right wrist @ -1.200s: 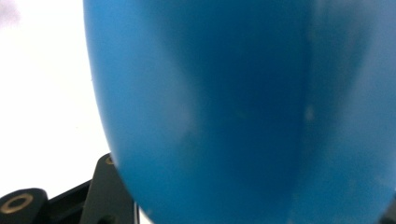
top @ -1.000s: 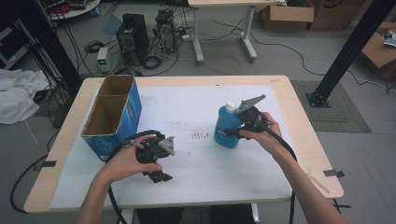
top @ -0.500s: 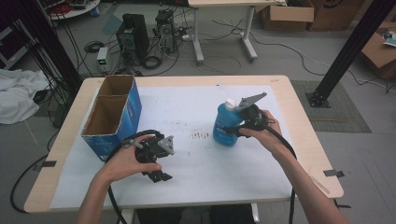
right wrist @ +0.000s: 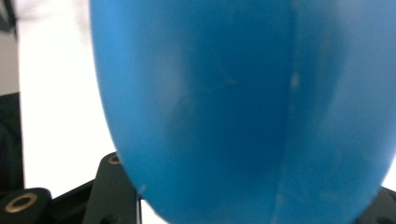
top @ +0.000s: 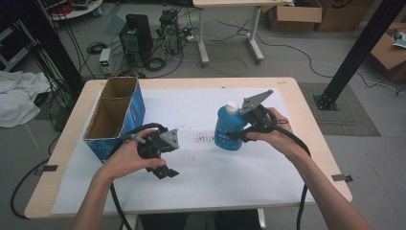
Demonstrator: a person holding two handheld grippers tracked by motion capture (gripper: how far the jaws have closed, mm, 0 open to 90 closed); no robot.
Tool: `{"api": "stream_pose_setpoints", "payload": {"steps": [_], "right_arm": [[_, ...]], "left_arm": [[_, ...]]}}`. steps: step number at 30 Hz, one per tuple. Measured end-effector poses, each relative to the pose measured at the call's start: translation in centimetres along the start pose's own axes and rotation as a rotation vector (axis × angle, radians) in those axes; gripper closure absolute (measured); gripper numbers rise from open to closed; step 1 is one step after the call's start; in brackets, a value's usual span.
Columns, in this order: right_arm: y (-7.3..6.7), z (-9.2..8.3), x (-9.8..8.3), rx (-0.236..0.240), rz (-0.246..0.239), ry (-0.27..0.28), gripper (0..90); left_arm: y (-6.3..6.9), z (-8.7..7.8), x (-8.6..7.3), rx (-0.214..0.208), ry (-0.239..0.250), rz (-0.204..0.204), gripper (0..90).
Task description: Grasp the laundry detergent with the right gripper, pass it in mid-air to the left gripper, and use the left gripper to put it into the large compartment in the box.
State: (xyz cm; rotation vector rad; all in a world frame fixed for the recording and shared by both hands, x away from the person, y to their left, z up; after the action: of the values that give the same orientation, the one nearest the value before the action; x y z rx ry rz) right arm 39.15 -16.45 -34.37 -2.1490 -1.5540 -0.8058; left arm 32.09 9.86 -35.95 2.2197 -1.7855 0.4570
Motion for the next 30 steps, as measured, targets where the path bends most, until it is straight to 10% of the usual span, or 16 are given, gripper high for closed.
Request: {"api": "stream_pose_setpoints", "payload": {"steps": [17,30], "right_arm": [[-2.0,0.0,2.0,0.090,-0.098,-0.025,45.4],[-1.6,0.8,2.8,0.237,-0.123,0.008,45.5]], "left_arm": [[-4.2,-8.5,6.4,-0.004,0.052,0.112,16.7],[-5.3,-8.8,10.8,-0.056,-0.002,0.186,16.9]]}}
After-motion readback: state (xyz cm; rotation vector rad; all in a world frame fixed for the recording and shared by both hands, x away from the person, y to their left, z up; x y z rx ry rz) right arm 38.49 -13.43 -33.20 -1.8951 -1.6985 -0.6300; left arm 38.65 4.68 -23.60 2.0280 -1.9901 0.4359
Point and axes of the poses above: each handheld gripper's, and its own axes: z roughly forward along the jaws, x roughly out of its top, y roughly to its right, the point moved 4 cm from there along z, roughly forward along the jaws, and after that the axes turned 4 degrees about -y, right-handed, at the moved point
